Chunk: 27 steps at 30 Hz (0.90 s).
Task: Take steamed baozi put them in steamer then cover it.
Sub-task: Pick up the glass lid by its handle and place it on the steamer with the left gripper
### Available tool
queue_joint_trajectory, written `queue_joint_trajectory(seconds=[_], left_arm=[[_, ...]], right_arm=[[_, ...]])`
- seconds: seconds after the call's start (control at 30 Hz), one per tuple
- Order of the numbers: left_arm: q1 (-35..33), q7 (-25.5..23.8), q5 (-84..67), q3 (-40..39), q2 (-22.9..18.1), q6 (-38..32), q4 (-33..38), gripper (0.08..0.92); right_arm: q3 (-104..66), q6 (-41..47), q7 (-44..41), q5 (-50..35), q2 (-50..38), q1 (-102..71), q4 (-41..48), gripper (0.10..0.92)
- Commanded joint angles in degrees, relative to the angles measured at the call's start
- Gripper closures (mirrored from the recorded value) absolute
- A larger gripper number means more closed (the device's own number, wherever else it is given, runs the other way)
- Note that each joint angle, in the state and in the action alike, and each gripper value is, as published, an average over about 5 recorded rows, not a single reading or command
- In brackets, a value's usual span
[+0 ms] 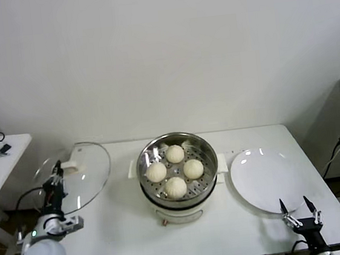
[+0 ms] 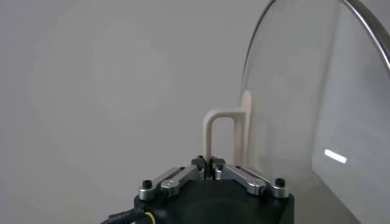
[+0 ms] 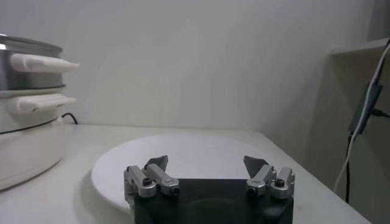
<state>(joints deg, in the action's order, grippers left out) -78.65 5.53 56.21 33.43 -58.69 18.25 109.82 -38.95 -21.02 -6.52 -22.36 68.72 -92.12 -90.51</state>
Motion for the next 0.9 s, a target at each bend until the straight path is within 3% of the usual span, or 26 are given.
queue_joint_trajectory(seconds=[0.03,0.47,0.9], left_arm=[[5.99,-10.34,9.71,-12.52,-1.03,14.18,16.23,0.861],[17.78,-22.51,27.67,-36.78,-17.58,20.06,9.65,0.861],[17.84,-22.29,37.00,-42.19,-29.99,20.43,0.28,0.861]], right_arm=[[0.26,0.13,0.46,1.43,-0.04,-0.02,-0.22,0.203],[1.48,-1.39,-1.18,0.53,-1.02,0.23,-0.20,0.203],[1.72,-4.26,-1.16,-2.32,-3.44,0.38,2.28,0.203]])
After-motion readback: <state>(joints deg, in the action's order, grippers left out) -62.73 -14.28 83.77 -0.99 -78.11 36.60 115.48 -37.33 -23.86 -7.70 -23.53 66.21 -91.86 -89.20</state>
